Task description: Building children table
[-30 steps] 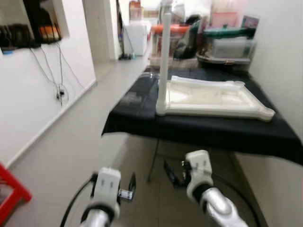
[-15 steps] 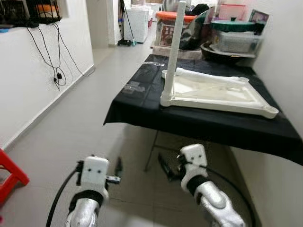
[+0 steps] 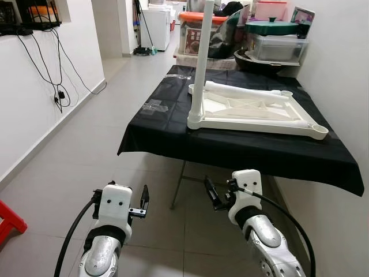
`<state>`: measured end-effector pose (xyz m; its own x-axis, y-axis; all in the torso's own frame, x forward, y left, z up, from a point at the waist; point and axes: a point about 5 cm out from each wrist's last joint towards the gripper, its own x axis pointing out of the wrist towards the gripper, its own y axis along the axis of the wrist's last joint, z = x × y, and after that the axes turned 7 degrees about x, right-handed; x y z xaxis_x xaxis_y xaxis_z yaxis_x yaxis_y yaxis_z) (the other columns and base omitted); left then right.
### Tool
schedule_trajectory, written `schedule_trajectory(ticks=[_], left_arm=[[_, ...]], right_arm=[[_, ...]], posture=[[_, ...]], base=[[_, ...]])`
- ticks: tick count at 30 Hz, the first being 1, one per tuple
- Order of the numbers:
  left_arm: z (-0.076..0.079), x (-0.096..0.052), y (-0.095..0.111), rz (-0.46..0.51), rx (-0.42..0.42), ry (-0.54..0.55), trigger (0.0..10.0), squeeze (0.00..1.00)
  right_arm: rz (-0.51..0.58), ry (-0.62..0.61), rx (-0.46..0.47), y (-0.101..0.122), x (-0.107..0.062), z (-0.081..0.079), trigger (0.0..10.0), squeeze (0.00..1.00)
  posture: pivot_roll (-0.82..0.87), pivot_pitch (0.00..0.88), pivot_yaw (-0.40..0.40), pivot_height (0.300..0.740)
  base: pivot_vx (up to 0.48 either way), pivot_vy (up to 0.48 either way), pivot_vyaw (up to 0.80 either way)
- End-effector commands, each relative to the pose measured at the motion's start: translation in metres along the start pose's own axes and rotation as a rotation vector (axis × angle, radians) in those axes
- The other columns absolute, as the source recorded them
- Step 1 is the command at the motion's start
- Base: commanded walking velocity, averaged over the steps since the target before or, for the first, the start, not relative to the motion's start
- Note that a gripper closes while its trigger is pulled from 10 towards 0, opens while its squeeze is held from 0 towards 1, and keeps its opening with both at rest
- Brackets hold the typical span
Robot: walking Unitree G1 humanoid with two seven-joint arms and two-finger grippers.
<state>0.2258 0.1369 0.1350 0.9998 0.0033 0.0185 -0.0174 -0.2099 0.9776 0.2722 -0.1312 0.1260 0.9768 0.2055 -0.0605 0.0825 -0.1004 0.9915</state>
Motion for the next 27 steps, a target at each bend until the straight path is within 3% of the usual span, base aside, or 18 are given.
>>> schedule_trajectory(ticks=[1,27], left_arm=[[0.0032,-0.0009,-0.0028,-0.012,0.015,-0.012,10.0,0.00],[0.0099,-0.0039,-0.0037,-0.010,0.014,-0.053,10.0,0.00]], right_arm=[[0.016,-0.024,0.000,0.0004,-0.0017,0.0011,10.0,0.00],[0.007,-0.045,-0.002,-0.0039,-0.0048,0.0010,10.0,0.00]], posture=[[0.09,0.000,-0.080,0.740],[0.09,0.000,-0.074,0.740]], base=[[0.247,0.000,0.00],[0.263,0.000,0.00]])
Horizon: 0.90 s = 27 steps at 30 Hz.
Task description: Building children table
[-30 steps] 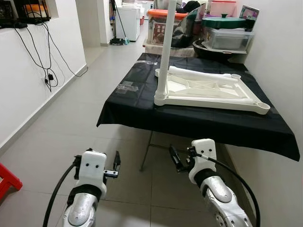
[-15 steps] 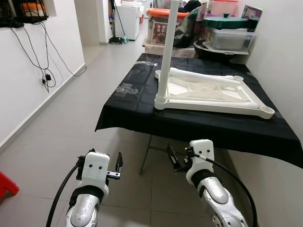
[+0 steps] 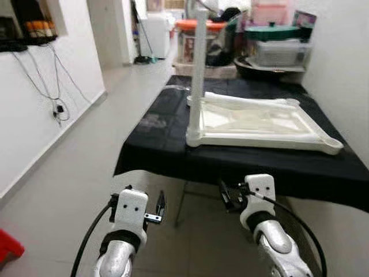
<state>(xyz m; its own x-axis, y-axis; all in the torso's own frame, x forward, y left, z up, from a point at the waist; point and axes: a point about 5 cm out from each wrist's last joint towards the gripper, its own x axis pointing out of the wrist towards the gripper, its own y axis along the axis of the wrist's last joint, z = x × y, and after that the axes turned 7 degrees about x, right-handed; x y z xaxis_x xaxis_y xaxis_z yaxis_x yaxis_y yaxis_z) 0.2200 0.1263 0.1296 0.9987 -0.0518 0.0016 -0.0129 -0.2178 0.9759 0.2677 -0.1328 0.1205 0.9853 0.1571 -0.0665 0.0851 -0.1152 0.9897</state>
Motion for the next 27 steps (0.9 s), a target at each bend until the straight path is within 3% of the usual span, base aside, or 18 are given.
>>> schedule_trajectory(ticks=[1,17,24,27], left_arm=[[-0.002,0.002,-0.001,-0.005,0.006,0.004,10.0,0.00],[-0.001,0.000,0.000,-0.006,0.001,0.001,10.0,0.00],[-0.009,0.000,0.002,0.004,-0.005,0.047,10.0,0.00],[-0.023,0.002,0.004,0.009,0.009,0.102,10.0,0.00]], right_arm=[[0.008,0.005,-0.017,0.002,0.000,0.000,10.0,0.00],[0.017,-0.030,-0.019,0.002,0.000,0.003,10.0,0.00],[0.055,-0.174,-0.034,0.009,0.002,0.023,10.0,0.00],[0.080,-0.336,-0.032,0.015,0.002,0.046,10.0,0.00]], posture=[[0.09,0.000,-0.074,0.740],[0.09,0.000,-0.073,0.740],[0.09,0.000,-0.073,0.740],[0.10,0.000,-0.078,0.740]], base=[[0.270,0.000,0.00],[0.269,0.000,0.00],[0.267,0.000,0.00],[0.268,0.000,0.00]])
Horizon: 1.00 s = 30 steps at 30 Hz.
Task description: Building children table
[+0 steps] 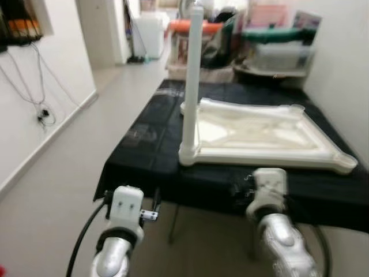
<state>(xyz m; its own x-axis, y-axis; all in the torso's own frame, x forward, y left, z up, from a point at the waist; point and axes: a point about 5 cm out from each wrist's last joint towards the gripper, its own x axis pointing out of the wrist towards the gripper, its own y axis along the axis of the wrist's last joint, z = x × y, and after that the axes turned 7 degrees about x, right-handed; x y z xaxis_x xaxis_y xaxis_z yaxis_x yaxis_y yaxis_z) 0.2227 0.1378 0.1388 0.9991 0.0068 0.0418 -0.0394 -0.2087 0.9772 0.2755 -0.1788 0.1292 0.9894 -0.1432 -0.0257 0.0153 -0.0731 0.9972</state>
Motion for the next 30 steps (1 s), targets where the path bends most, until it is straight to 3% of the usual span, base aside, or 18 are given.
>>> schedule_trajectory(ticks=[1,4,7,14,30], left_arm=[[-0.010,0.001,-0.003,-0.017,0.018,0.036,10.0,0.00],[-0.022,0.003,-0.003,-0.012,0.038,0.071,10.0,0.00],[-0.025,0.003,-0.003,-0.010,0.042,0.082,10.0,0.00],[-0.035,0.005,-0.005,-0.015,0.058,0.112,10.0,0.00],[-0.030,0.004,-0.005,-0.020,0.040,0.099,10.0,0.00]], right_arm=[[0.008,-0.041,0.010,0.000,0.002,0.001,10.0,0.00],[0.032,-0.191,0.013,0.006,0.007,0.020,10.0,0.00],[0.034,-0.219,0.019,0.008,0.008,0.024,10.0,0.00],[0.037,-0.222,0.022,0.009,0.010,0.025,10.0,0.00],[0.019,-0.223,0.025,0.005,0.012,0.022,10.0,0.00]], posture=[[0.10,0.000,-0.078,0.740],[0.10,0.000,-0.078,0.740],[0.10,0.000,-0.079,0.740],[0.10,0.000,-0.079,0.740],[0.10,0.000,-0.079,0.740]], base=[[0.266,0.000,0.00],[0.270,0.000,0.00],[0.270,0.000,0.00],[0.267,0.000,0.00],[0.268,0.000,0.00]])
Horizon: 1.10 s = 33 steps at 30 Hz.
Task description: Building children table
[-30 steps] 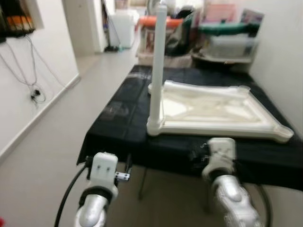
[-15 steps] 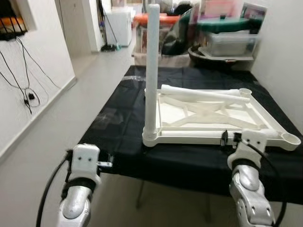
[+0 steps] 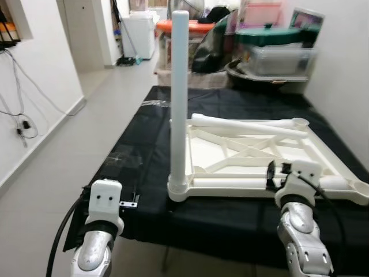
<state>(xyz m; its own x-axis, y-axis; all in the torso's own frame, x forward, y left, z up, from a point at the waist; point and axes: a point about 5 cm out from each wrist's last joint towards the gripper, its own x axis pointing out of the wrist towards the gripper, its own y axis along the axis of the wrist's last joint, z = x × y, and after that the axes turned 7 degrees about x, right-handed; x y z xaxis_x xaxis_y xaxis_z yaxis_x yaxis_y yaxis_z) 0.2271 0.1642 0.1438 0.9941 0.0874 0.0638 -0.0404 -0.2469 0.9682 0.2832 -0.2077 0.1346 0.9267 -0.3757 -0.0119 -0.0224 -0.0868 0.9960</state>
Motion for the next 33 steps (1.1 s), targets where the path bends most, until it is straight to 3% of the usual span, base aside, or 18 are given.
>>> schedule_trajectory(ticks=[1,12,17,20,21,25,30,32,33], left_arm=[[-0.003,-0.001,-0.006,-0.038,-0.002,0.025,10.0,0.00],[0.003,-0.003,-0.007,-0.053,-0.014,0.004,10.0,0.00],[0.018,-0.011,-0.014,-0.083,-0.031,-0.104,10.0,0.00],[0.024,-0.020,-0.023,-0.123,-0.024,-0.174,10.0,0.00],[0.024,-0.020,-0.023,-0.123,-0.024,-0.174,10.0,0.00],[0.024,-0.029,-0.033,-0.164,-0.024,-0.214,10.0,0.00],[0.033,-0.039,-0.040,-0.195,-0.036,-0.323,10.0,0.00],[0.039,-0.044,-0.037,-0.158,-0.049,-0.391,10.0,0.00],[0.039,-0.044,-0.037,-0.158,-0.049,-0.391,10.0,0.00]], right_arm=[[-0.017,0.021,-0.001,-0.003,-0.001,-0.006,10.0,0.00],[-0.028,0.038,-0.004,-0.005,0.001,-0.009,10.0,0.00],[-0.105,0.159,0.014,-0.013,0.008,-0.016,10.0,0.00],[-0.139,0.309,-0.002,-0.015,0.017,-0.016,10.0,0.00],[-0.139,0.309,-0.002,-0.015,0.017,-0.016,10.0,0.00],[-0.107,0.482,-0.060,-0.004,0.027,-0.005,10.0,0.00],[-0.213,0.700,-0.075,0.001,0.033,0.011,10.0,0.00],[-0.297,0.868,-0.091,0.004,0.028,0.015,10.0,0.00],[-0.297,0.868,-0.091,0.004,0.028,0.015,10.0,0.00]], posture=[[0.10,0.000,-0.079,0.740],[0.10,0.000,-0.079,0.740],[0.10,0.000,-0.076,0.740],[0.10,0.000,-0.075,0.740],[0.10,0.000,-0.075,0.740],[0.10,0.000,-0.068,0.740],[0.09,0.000,-0.068,0.740],[0.09,0.000,-0.066,0.740],[0.09,0.000,-0.066,0.740]], base=[[0.000,0.000,0.00],[0.000,0.000,0.00],[0.000,0.000,0.00],[0.000,0.000,0.00],[0.000,0.000,0.00],[0.000,0.000,0.00],[0.000,0.000,0.00],[0.000,0.000,0.00],[0.000,0.000,0.00]])
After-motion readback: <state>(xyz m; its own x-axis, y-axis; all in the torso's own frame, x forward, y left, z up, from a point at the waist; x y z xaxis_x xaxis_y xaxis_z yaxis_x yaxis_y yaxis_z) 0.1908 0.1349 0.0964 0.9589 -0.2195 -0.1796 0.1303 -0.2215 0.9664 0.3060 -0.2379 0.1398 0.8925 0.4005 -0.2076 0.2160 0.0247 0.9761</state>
